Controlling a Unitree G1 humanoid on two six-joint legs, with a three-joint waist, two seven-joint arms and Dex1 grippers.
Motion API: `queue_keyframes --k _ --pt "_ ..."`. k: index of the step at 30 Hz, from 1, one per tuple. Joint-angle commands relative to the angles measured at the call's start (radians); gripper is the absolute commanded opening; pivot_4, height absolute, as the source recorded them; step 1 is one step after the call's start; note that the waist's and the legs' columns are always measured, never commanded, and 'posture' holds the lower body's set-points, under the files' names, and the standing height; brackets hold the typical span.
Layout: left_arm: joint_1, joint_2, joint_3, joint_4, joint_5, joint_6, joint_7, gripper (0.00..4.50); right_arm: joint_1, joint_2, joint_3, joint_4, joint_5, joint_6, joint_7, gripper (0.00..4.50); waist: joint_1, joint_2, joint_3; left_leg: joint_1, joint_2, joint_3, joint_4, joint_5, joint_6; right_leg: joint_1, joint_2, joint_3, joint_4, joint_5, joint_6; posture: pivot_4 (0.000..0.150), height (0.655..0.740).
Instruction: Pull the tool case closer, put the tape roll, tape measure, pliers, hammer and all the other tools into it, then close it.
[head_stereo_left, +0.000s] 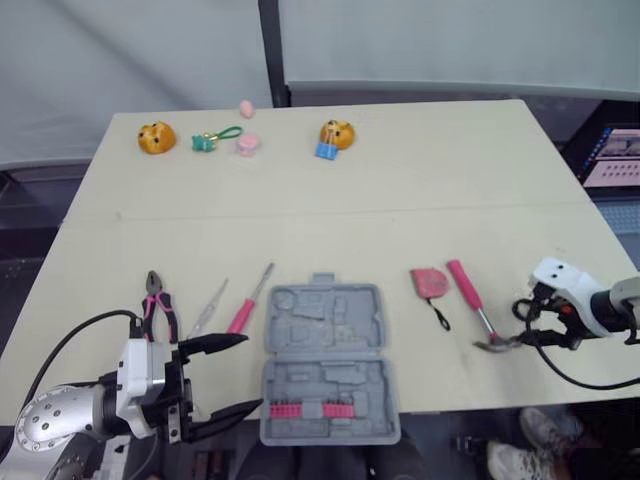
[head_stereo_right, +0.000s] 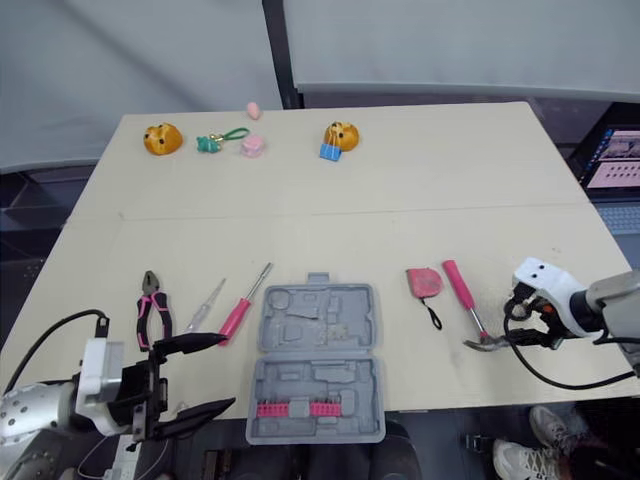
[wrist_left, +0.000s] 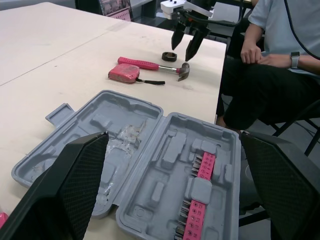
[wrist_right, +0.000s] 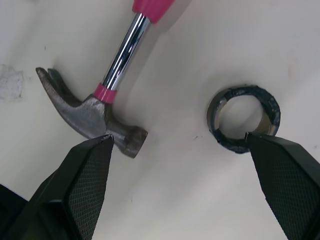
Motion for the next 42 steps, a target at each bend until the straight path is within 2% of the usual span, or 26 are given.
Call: queue_keyframes --k 1,8,11,15,42 --pt "0.016 -0.002 -0.006 -0.020 0.007 -0.016 0.010 4.50 -0.038 0.011 0.000 0.035 -0.031 -0.014 0.001 4.44 -0.001 0.000 0.000 0.000 0.000 0.000 0.000 0.000 0.000 0.000 0.000 0.000 0.000 0.000 0.000 0.150 0.7121" --pt "0.027 -0.003 -0.015 -0.023 0.011 -0.021 0.024 4.50 -0.090 0.046 0.020 0.108 -0.076 -0.039 0.011 4.44 -0.002 0.000 0.000 0.000 0.000 0.000 0.000 0.000 0.000 0.000 0.000 0.000 0.000 0.000 0.000 0.150 0.7121" --pt "0.031 -0.003 -0.019 -0.026 0.014 -0.022 0.031 4.50 -0.109 0.054 0.029 0.130 -0.087 -0.045 0.017 3.57 -0.001 0.000 0.000 0.000 0.000 0.000 0.000 0.000 0.000 0.000 0.000 0.000 0.000 0.000 0.000 0.150 0.7121" --pt "0.030 -0.003 -0.025 -0.029 0.016 -0.020 0.042 4.50 -0.120 0.063 0.035 0.144 -0.099 -0.052 0.021 1.63 -0.001 0.000 0.000 0.000 0.000 0.000 0.000 0.000 0.000 0.000 0.000 0.000 0.000 0.000 0.000 0.150 0.7121" --pt "0.054 0.002 -0.021 -0.053 0.008 -0.018 0.070 4.50 -0.162 0.139 0.056 0.304 -0.192 -0.138 0.002 1.63 -0.003 0.000 0.000 0.000 0.000 0.000 0.000 0.000 0.000 0.000 0.000 0.000 0.000 0.000 0.000 0.150 0.7121"
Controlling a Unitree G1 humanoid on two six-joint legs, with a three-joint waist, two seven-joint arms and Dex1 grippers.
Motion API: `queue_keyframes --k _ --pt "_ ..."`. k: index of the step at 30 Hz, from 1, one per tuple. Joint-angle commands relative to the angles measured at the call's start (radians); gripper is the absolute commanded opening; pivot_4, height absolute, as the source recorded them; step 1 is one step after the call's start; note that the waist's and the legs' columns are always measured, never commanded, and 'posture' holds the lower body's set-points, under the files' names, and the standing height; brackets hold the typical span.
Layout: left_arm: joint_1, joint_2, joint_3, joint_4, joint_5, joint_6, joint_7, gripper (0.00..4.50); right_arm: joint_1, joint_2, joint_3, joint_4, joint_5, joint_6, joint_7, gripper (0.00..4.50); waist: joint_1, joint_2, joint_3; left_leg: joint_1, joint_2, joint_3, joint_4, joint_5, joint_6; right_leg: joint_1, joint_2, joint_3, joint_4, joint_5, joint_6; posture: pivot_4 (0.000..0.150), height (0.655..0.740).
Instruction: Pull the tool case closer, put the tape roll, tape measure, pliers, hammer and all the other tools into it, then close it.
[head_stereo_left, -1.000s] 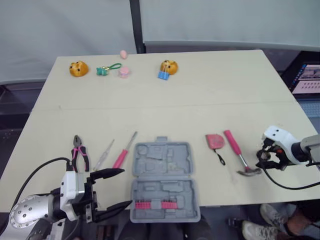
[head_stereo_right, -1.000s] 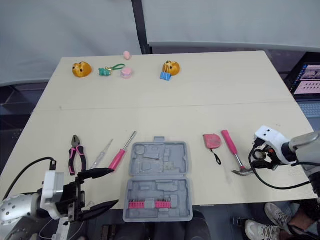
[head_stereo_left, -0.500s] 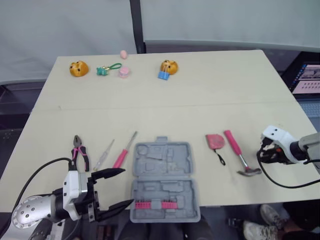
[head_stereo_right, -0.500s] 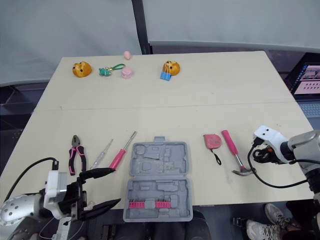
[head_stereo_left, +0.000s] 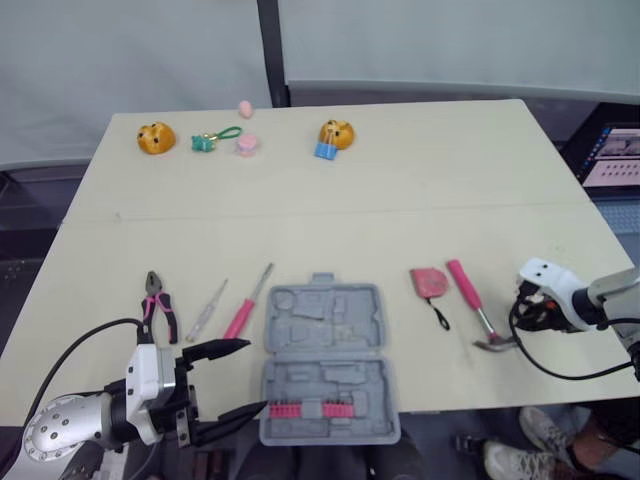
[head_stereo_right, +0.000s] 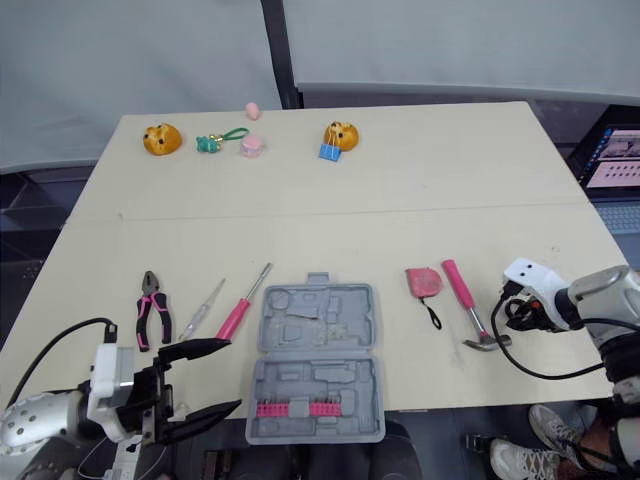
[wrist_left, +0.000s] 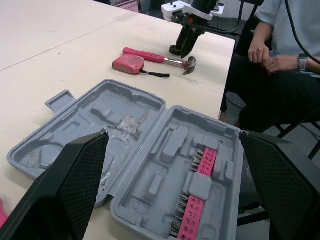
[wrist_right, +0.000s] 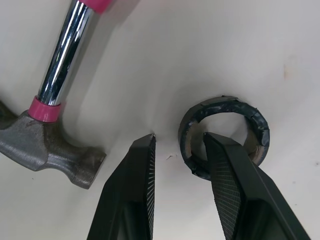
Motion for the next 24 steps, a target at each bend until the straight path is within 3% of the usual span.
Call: queue_keyframes --k 1,3,6,7,8,18,24 --pt "0.011 0.003 0.017 -0.039 -0.011 -0.012 0.003 4.50 -0.010 0.004 -0.011 0.016 -0.018 -0.010 -0.010 1.63 -0.001 0.000 0.000 0.000 0.000 0.000 0.000 0.000 0.000 0.000 0.000 0.000 0.000 0.000 0.000 0.150 0.7121" --pt "0.010 0.003 0.015 -0.039 -0.011 -0.012 0.003 4.50 -0.010 0.005 -0.013 0.017 -0.019 -0.011 -0.009 1.63 -0.001 0.000 0.000 0.000 0.000 0.000 0.000 0.000 0.000 0.000 0.000 0.000 0.000 0.000 0.000 0.150 0.7121" --pt "0.006 0.001 0.012 -0.039 -0.014 -0.009 0.008 4.50 -0.011 0.007 -0.017 0.018 -0.019 -0.012 -0.009 0.76 -0.001 0.000 0.000 0.000 0.000 0.000 0.001 0.000 0.000 0.000 0.000 0.000 0.000 0.000 0.000 0.150 0.7121" --pt "0.004 -0.002 0.012 -0.039 -0.018 -0.008 0.011 4.50 -0.011 0.007 -0.017 0.018 -0.019 -0.013 -0.009 0.21 -0.001 0.000 0.000 0.000 0.000 0.000 0.001 0.000 0.000 0.000 0.000 0.000 0.000 0.000 0.000 0.150 0.7121" --pt "0.003 -0.005 0.013 -0.037 -0.022 -0.006 0.015 4.50 -0.012 0.007 -0.017 0.018 -0.019 -0.013 -0.010 0.03 0.000 0.000 0.000 0.000 0.000 0.000 0.001 0.000 0.000 0.000 0.000 0.000 0.000 0.000 0.000 0.150 0.7121" --pt "-0.002 -0.008 0.033 -0.024 -0.061 -0.001 0.016 4.50 0.010 -0.014 -0.034 -0.044 -0.007 0.010 0.000 0.03 0.000 0.000 0.000 0.000 0.000 0.000 0.001 0.000 0.000 0.000 0.000 0.000 0.000 0.000 0.000 0.150 0.7121" --pt "-0.028 0.003 0.077 0.009 -0.107 0.010 0.001 4.50 0.104 -0.105 -0.117 -0.426 0.086 0.183 0.077 0.03 0.002 0.004 0.002 -0.001 0.000 0.000 0.001 0.000 0.000 -0.001 0.000 0.000 0.000 0.000 0.000 0.150 0.7121"
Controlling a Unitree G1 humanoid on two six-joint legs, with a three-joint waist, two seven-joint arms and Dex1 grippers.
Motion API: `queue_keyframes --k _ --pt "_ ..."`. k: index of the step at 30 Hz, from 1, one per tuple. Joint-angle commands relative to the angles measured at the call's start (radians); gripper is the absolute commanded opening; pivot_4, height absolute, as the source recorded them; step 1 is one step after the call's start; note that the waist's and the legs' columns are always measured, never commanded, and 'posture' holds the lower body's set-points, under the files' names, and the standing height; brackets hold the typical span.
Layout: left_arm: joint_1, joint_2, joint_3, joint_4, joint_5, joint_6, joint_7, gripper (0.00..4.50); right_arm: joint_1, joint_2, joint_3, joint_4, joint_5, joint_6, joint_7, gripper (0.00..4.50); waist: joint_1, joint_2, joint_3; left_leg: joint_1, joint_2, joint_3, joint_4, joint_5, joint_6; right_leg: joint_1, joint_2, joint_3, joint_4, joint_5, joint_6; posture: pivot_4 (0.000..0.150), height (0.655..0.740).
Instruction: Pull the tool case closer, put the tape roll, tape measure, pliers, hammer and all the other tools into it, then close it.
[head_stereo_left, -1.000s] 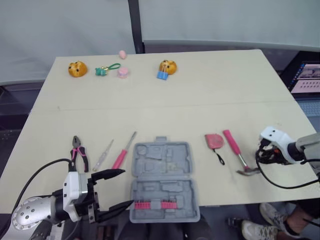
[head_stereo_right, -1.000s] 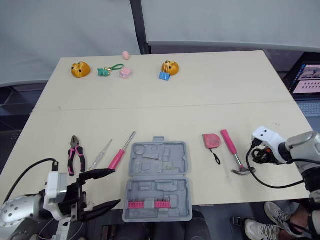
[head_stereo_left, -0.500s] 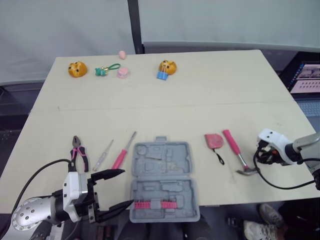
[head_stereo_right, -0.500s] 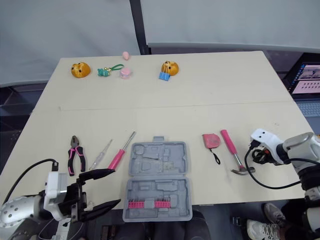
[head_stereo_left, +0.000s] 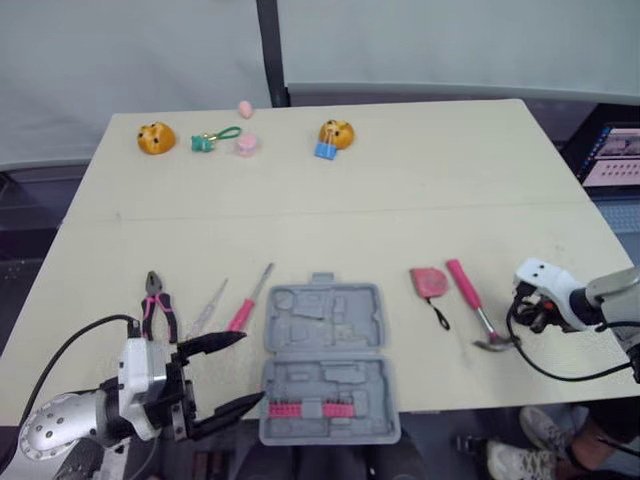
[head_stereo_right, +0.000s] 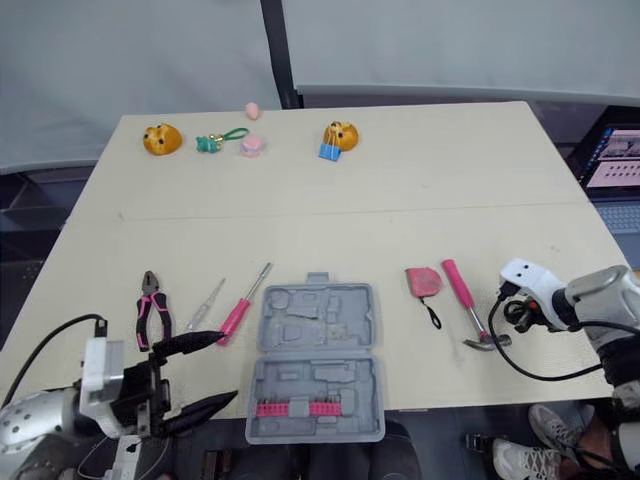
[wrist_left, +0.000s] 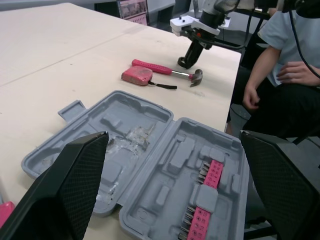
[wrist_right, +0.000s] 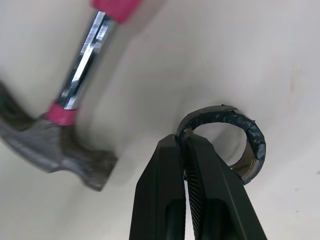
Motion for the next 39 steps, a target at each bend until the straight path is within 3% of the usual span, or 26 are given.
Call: queue_keyframes --k 1,4,9,17,30,39 --pt "-0.006 0.010 0.045 0.013 -0.033 -0.004 -0.016 4.50 0.023 -0.060 -0.089 -0.257 0.084 0.133 0.053 0.03 -0.001 0.001 0.000 0.000 0.000 0.000 0.000 0.000 0.000 0.000 0.000 0.000 0.000 0.000 0.000 0.150 0.7121" --pt "-0.012 0.012 0.080 0.052 -0.052 0.002 -0.030 4.50 0.017 -0.063 -0.139 -0.481 0.186 0.291 0.063 0.03 -0.001 0.001 0.001 0.000 0.001 0.000 0.000 0.000 0.000 0.000 0.001 0.000 0.000 0.000 0.000 0.150 0.7121" --pt "-0.001 0.015 0.130 0.090 -0.085 0.015 -0.061 4.50 -0.035 -0.023 -0.163 -0.692 0.314 0.469 0.017 0.03 0.002 0.000 0.001 0.000 0.000 -0.001 0.000 0.000 0.000 0.000 0.000 -0.001 0.000 0.000 0.000 0.150 0.7121" --pt "0.020 0.031 0.206 0.163 -0.074 -0.003 -0.128 4.50 -0.173 0.166 -0.109 -0.865 0.474 0.678 -0.124 0.03 0.001 0.000 0.001 -0.009 0.000 -0.004 0.000 0.000 0.000 -0.007 0.000 -0.004 -0.001 0.000 0.000 0.150 0.7121" --pt "0.041 0.016 0.223 0.195 -0.041 -0.042 -0.142 4.50 -0.255 0.556 0.059 -0.777 0.503 0.679 -0.399 0.03 -0.005 -0.003 -0.001 -0.011 0.000 -0.002 0.000 0.001 -0.001 -0.014 -0.001 -0.004 0.009 0.000 -0.001 0.150 0.7121" --pt "0.056 0.017 0.237 0.226 -0.015 -0.059 -0.134 4.50 -0.310 0.682 0.196 -0.609 0.443 0.556 -0.473 0.03 -0.011 -0.004 -0.001 -0.010 0.000 -0.002 0.000 0.002 -0.003 -0.016 -0.001 -0.004 0.013 -0.001 -0.003 0.150 0.7121"
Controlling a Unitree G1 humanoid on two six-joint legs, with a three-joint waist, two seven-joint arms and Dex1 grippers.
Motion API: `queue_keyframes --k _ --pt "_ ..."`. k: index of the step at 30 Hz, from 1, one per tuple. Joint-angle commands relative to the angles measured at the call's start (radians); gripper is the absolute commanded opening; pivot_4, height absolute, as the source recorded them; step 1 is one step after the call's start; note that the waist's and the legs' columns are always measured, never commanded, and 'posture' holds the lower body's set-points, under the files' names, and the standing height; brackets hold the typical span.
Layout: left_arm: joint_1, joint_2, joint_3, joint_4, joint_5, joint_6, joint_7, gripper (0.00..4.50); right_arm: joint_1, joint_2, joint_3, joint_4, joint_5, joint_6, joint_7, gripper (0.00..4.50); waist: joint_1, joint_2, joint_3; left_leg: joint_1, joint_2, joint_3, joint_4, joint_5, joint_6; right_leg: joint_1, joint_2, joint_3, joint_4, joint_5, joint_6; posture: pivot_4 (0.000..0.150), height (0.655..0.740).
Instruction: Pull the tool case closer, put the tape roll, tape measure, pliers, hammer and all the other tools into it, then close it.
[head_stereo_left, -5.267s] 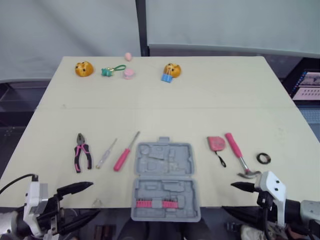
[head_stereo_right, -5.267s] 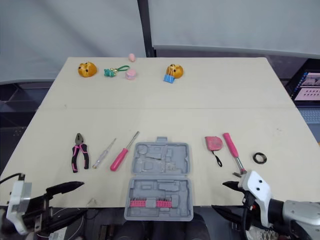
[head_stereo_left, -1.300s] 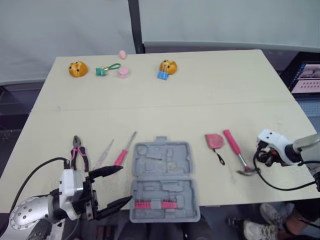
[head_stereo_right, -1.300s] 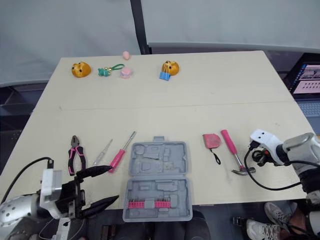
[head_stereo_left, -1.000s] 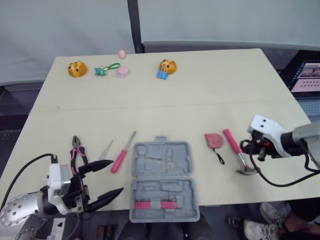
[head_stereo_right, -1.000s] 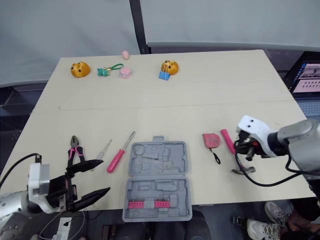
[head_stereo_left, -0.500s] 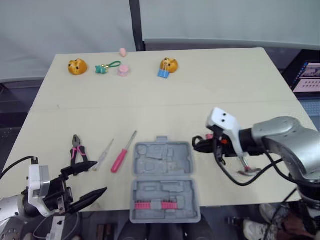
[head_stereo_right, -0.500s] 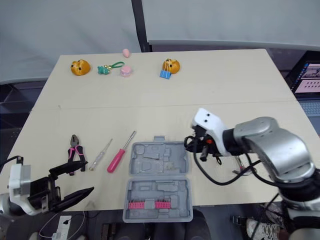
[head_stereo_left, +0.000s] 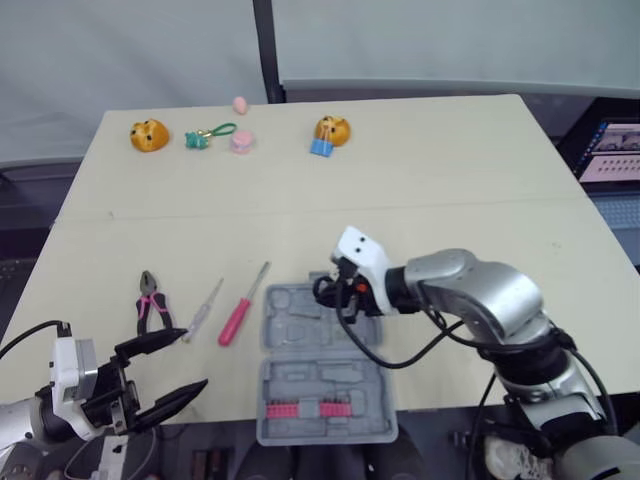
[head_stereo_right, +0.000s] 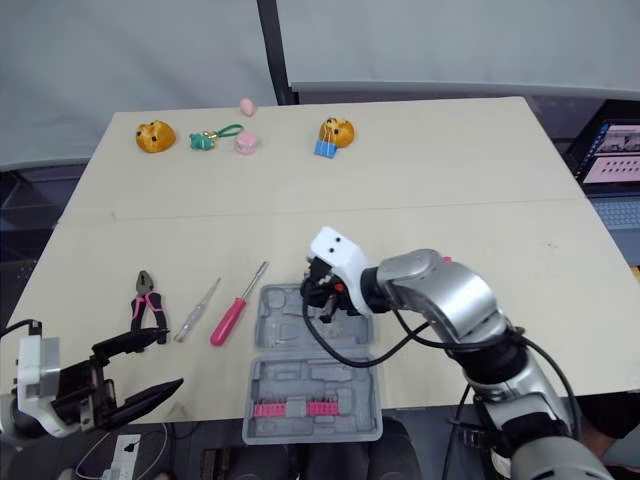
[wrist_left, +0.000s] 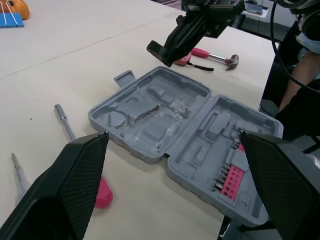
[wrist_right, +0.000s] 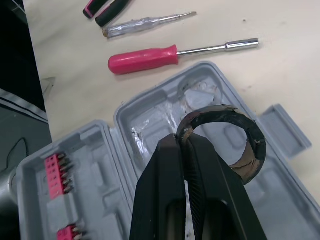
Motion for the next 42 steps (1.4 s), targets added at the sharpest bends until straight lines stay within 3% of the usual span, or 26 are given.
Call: queue_keyframes --k 1,25,42 --pt "0.012 -0.003 0.032 0.010 0.005 -0.015 0.000 4.50 -0.033 0.029 0.032 0.036 -0.019 -0.053 -0.017 0.03 -0.004 0.000 0.000 0.000 0.000 0.000 0.000 0.000 0.000 0.000 0.000 0.000 0.000 0.000 0.000 0.150 0.7121" --pt "0.025 -0.023 0.059 0.053 0.043 -0.004 0.065 4.50 -0.137 0.320 0.183 0.504 -0.199 -0.338 -0.022 0.03 -0.028 -0.001 -0.001 0.001 0.001 0.000 0.000 0.001 -0.001 -0.001 0.001 0.000 0.004 0.001 -0.002 0.150 0.7121" --pt "0.040 -0.031 0.059 0.040 0.053 -0.009 0.091 4.50 -0.128 0.343 0.224 0.572 -0.279 -0.398 0.021 0.03 -0.036 -0.001 -0.001 0.001 0.001 0.000 0.000 0.001 -0.001 -0.001 0.001 -0.001 0.004 0.001 -0.002 0.150 0.7121"
